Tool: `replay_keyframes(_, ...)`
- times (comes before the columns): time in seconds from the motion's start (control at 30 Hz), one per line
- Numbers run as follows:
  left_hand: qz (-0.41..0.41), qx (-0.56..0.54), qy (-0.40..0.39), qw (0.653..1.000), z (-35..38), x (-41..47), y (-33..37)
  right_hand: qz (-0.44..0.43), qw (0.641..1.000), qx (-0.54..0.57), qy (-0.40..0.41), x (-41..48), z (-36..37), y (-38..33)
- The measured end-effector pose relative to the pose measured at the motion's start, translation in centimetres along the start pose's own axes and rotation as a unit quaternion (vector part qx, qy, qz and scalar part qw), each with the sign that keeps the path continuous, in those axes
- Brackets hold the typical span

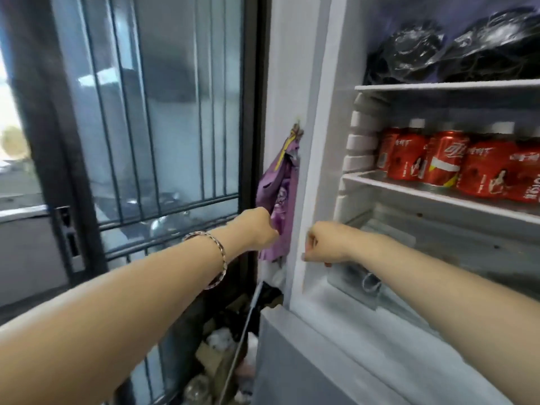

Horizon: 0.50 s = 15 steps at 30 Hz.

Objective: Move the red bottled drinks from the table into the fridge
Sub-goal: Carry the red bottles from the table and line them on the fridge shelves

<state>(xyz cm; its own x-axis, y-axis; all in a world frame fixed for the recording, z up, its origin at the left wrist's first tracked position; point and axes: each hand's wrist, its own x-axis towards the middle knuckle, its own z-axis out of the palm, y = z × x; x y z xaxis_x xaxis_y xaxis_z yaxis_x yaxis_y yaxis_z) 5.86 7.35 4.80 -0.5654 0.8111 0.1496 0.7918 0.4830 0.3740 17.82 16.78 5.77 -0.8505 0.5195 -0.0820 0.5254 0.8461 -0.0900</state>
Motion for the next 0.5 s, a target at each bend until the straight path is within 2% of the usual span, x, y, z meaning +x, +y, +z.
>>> replay_keyframes(0.13, -0.148, 0.026, -0.019, 0.988, -0.9, -10.6, -8.0, -0.142, 0.989, -0.025, -0.02, -1.5, 4.2, -9.6)
replay_keyframes(0.27, -0.275, 0.041, 0.0, 0.96, -1.7, -20.2, -14.5, -0.276, 0.96, -0.045, -0.024, -4.3, 7.9, -18.9)
replay_keyframes(0.5, -0.484, 0.015, 0.088, 0.87, -4.7, -43.2, -21.8, -0.49, 0.869, -0.061, -0.036, -15.3, 14.0, -37.6)
